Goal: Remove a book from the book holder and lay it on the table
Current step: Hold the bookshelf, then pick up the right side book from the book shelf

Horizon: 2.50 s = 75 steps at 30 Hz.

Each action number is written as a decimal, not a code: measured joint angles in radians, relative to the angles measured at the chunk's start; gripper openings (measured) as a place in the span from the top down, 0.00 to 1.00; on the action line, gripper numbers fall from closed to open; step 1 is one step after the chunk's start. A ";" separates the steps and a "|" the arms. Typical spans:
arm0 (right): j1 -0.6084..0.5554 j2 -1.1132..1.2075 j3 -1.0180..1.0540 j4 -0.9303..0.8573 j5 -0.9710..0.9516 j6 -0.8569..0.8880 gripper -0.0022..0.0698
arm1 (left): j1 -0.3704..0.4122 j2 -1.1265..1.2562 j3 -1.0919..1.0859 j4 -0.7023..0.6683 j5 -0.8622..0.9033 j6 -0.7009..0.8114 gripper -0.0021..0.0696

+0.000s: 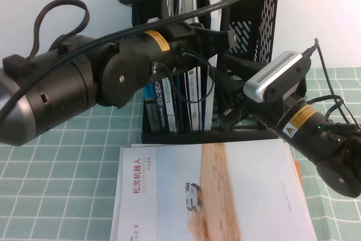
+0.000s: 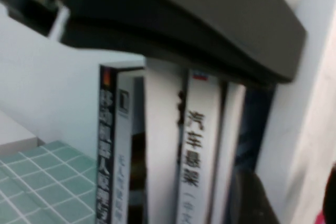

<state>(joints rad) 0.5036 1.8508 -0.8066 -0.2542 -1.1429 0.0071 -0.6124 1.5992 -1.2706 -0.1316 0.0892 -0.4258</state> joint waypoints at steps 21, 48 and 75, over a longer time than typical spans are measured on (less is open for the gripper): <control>0.075 0.081 -0.080 0.225 0.092 -0.075 0.53 | -0.002 0.002 0.000 -0.002 -0.009 -0.001 0.97; 0.126 0.036 -0.070 0.321 0.121 -0.250 0.79 | -0.014 -0.141 0.000 0.080 0.091 0.190 0.97; 0.163 -0.186 -0.101 0.444 0.158 -0.392 0.79 | -0.014 -0.249 0.000 0.141 0.218 0.208 0.97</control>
<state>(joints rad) 0.6662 1.6648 -0.9076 0.1894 -0.9845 -0.3850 -0.6265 1.3499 -1.2706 0.0091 0.3076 -0.2178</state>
